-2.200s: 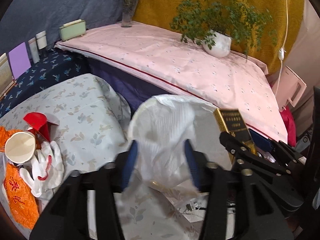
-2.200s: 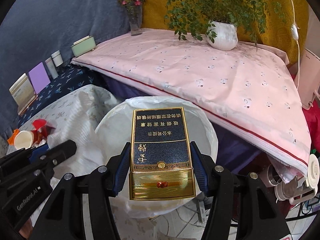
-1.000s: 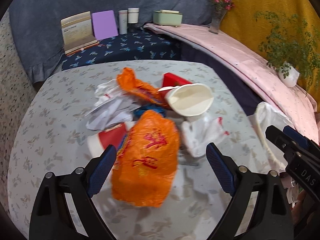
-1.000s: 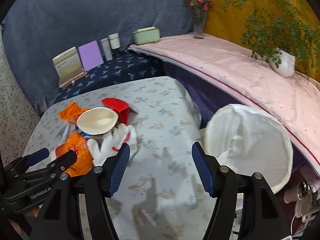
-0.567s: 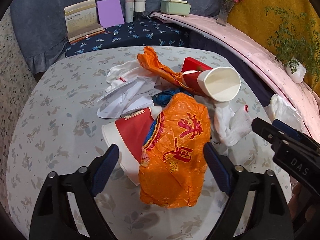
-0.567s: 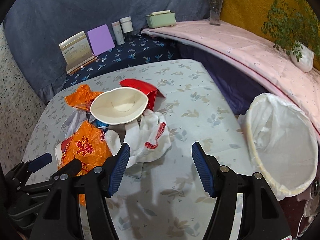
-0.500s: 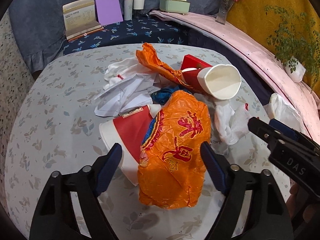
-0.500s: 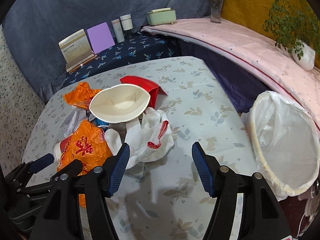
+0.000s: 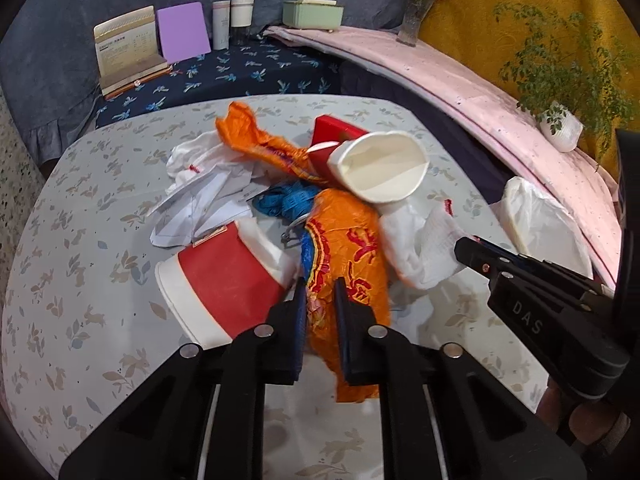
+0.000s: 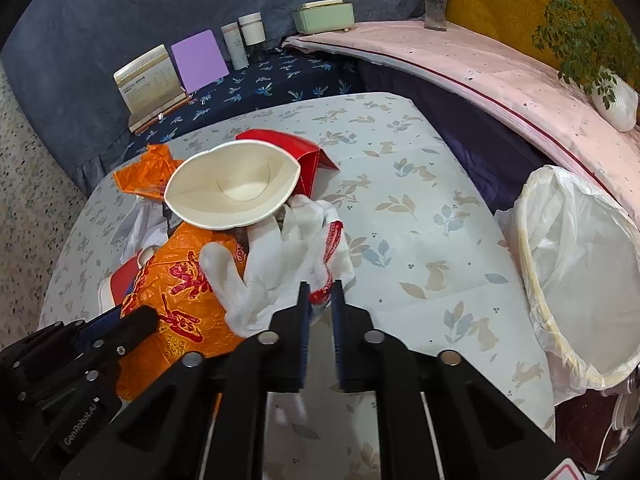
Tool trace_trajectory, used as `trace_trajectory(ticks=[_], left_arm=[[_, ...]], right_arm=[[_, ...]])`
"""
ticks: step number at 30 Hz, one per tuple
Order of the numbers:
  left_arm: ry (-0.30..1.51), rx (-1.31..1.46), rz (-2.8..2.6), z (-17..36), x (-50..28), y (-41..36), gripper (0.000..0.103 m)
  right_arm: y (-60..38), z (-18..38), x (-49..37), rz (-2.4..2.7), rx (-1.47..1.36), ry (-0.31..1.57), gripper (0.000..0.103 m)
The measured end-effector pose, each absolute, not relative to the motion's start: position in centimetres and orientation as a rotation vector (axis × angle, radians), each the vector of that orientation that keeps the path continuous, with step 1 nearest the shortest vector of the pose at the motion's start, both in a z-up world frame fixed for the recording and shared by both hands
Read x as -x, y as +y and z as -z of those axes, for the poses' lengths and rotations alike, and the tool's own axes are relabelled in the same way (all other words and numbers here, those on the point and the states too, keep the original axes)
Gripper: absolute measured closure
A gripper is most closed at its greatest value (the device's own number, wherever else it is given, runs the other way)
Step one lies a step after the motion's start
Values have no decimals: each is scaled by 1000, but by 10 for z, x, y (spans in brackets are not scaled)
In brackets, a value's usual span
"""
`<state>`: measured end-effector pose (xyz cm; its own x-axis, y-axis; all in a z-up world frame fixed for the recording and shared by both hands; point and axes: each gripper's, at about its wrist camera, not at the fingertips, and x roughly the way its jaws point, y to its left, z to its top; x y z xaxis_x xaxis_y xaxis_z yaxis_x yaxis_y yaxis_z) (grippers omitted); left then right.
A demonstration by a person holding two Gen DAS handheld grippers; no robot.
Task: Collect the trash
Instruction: 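Grasp the orange bag with the left gripper while the right grasps the white glove, then drop the orange bag into the wastebasket with the left gripper while the right drops the glove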
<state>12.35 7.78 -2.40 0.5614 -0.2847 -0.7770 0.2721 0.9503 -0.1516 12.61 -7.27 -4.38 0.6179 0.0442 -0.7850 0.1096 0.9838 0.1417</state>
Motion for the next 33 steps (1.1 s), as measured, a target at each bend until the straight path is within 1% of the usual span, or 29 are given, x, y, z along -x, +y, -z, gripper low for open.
trace_trajectory(ticks=[10, 21, 27, 33], left_arm=[[840, 35, 408, -17, -104, 55, 93], [764, -10, 526, -55, -83, -3, 93], [740, -43, 583, -66, -78, -46, 93], [734, -71, 632, -69, -77, -86, 93]], right_arm=[[-103, -10, -101, 66, -198, 761, 98], [-157, -68, -67, 145, -226, 604, 98], [-199, -84, -51, 221, -248, 555, 98], [-238, -87, -37, 284, -262, 537, 98]])
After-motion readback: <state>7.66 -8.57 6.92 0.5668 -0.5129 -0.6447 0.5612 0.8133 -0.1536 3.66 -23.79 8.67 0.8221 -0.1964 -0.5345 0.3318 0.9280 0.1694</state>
